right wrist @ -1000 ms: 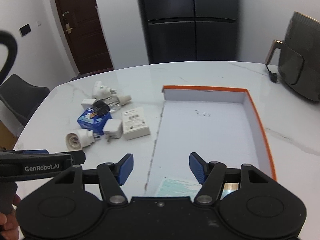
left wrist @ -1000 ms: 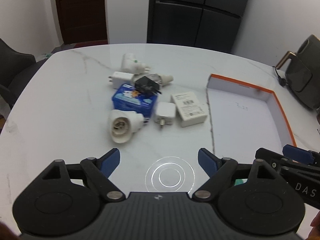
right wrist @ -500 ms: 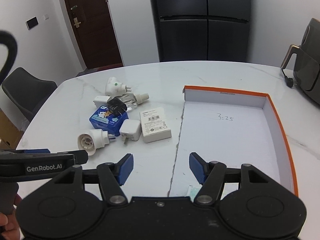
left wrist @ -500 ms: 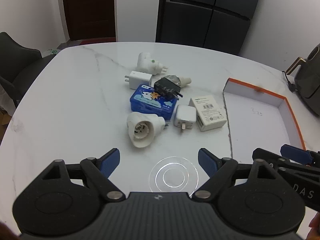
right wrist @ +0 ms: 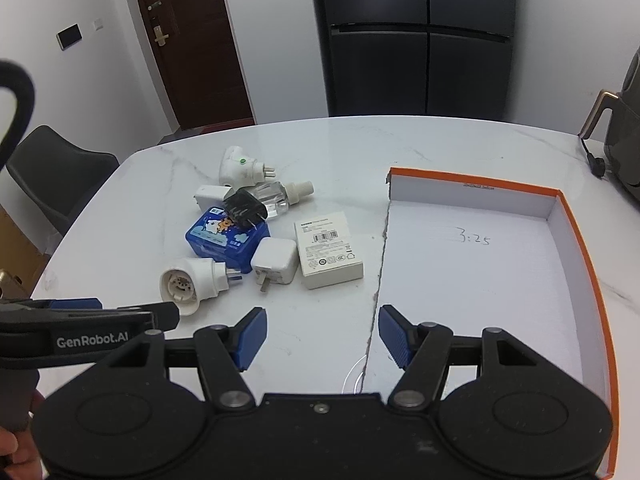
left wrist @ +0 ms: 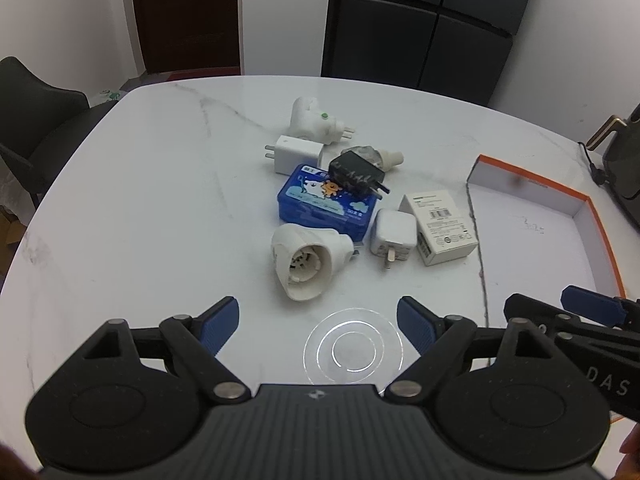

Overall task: Organize rigid objects
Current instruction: 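Move the left tool toward the white lamp socket while the right tool approaches the white box, then close the left tool on the white lamp socket while the right tool grasps the white box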

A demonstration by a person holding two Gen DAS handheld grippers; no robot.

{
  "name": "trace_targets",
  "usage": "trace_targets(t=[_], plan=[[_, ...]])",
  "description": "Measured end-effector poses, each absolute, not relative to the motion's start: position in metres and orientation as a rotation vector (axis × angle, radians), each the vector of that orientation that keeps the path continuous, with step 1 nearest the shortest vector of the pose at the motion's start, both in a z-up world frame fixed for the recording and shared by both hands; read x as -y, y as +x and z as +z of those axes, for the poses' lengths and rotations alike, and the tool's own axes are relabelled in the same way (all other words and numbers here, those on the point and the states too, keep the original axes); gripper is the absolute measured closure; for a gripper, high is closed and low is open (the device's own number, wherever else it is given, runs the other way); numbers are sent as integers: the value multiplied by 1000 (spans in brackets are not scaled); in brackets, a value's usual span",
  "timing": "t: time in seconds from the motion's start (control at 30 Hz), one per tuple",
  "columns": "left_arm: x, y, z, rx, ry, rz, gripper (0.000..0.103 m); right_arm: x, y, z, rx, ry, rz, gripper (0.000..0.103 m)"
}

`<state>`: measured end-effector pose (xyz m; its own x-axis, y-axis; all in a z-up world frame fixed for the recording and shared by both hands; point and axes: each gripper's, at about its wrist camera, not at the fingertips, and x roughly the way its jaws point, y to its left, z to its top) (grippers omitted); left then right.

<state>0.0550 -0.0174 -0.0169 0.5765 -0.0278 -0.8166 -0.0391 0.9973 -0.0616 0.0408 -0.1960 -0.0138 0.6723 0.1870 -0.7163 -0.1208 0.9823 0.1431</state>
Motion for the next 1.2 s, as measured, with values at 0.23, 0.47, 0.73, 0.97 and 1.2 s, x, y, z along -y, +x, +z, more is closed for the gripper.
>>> trace_targets(t=[0.23, 0.47, 0.73, 0.97, 1.2], plan=[[10, 70, -29, -971, -77, 6, 10, 193, 48, -19, -825, 85, 173, 28], [6, 99, -52, -978, -35, -30, 4, 189, 58, -29, -847, 79, 178, 28], [1, 124, -84, -994, 14, -98, 19, 187, 75, -41, -873, 64, 173, 28], [-1, 127, -88, -979, -3, -143, 37, 184, 97, -51, -887, 49, 180, 28], [-13, 115, -74, -960, -49, -129, 37, 180, 135, -61, -883, 5, 200, 28]])
